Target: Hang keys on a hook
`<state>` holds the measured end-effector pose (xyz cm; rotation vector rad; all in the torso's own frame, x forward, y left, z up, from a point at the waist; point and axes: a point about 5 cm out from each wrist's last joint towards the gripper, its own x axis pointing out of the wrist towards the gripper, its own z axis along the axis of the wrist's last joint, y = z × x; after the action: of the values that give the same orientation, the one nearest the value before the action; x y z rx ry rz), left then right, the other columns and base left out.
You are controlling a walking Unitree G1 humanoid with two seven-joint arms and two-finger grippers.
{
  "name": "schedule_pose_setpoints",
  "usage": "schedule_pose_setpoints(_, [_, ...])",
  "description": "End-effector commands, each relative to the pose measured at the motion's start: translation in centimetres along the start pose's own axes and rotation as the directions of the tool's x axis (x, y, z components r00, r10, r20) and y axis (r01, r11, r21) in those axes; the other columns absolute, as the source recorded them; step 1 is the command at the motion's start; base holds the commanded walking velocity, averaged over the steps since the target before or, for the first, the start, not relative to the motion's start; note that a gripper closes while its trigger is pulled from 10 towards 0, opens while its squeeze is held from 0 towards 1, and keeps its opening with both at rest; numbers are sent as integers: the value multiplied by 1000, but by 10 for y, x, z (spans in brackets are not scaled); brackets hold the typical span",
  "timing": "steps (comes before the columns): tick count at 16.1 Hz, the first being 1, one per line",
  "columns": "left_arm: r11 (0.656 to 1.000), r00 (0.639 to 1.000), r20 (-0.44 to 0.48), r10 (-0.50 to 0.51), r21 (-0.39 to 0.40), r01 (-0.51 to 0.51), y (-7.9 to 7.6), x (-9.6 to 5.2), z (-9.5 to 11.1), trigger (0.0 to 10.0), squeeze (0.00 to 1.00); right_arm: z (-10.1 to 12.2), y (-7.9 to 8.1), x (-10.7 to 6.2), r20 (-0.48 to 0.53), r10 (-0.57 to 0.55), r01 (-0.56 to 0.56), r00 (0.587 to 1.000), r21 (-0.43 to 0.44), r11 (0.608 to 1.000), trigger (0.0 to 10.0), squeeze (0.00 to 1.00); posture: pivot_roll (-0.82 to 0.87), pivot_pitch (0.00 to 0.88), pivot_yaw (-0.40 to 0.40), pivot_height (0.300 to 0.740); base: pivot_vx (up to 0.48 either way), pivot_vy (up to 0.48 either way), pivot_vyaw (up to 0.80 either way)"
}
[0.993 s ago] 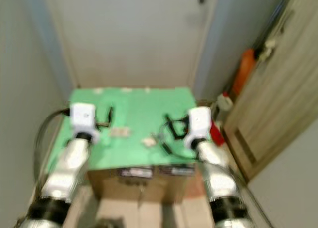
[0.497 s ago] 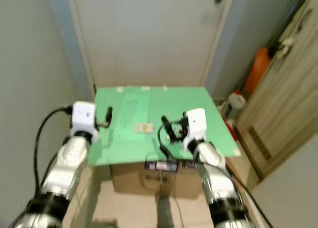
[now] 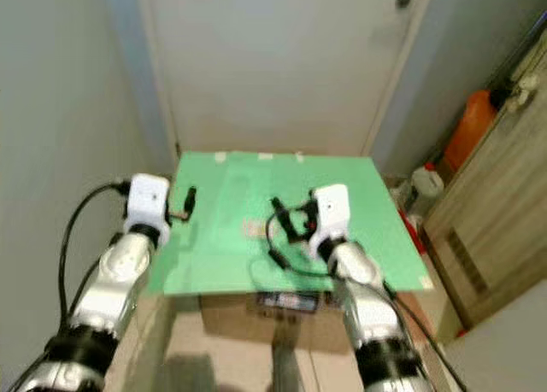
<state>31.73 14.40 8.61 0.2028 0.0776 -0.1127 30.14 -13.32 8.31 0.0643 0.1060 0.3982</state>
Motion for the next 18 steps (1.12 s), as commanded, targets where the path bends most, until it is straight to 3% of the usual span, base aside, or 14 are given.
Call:
schedule_pose_setpoints(1, [999, 999, 17, -44, -5, 44, -11, 3, 7, 10000, 0, 2, -9, -5, 7, -32, 32, 999, -21, 999, 10000, 0, 6, 0, -18, 740, 480, 0, 0])
schedule_pose_setpoints(6, [995, 996, 11, -88, 52, 88, -15, 6, 7, 10000, 0, 0, -7, -6, 4, -32, 32, 999, -15, 999, 10000, 0, 4, 0, -13, 740, 480, 0, -250])
schedule_pose_setpoints(8, [996, 997, -20, -72, 54, 73, -14, 11, 4, 10000, 0, -1, -6, -7, 3, -27, 27, 1000, -19, 999, 10000, 0, 5, 0, -13, 740, 0, 0, 0])
schedule_pose_setpoints(11, [990, 991, -47, -128, 46, 130, -25, 19, -1, 10000, 0, 0, -7, -11, 0, -24, 24, 1000, -28, 999, 10000, 0, -34, 0, -29, 740, 0, 0, 0])
schedule_pose_setpoints(15, [983, 982, -55, -183, 1, 184, -51, 23, -2, 10000, 0, -1, -22, -38, -40, -44, 40, 998, -73, 996, 10000, 0, -111, 0, -36, 740, 0, 0, 0])
schedule_pose_setpoints(18, [966, 961, -100, -257, -47, 253, -77, 11, -21, 10000, 0, 1, -30, -52, -51, -71, 67, 996, -84, 994, 10000, 0, -147, 12, -44, 740, 0, 0, 0])
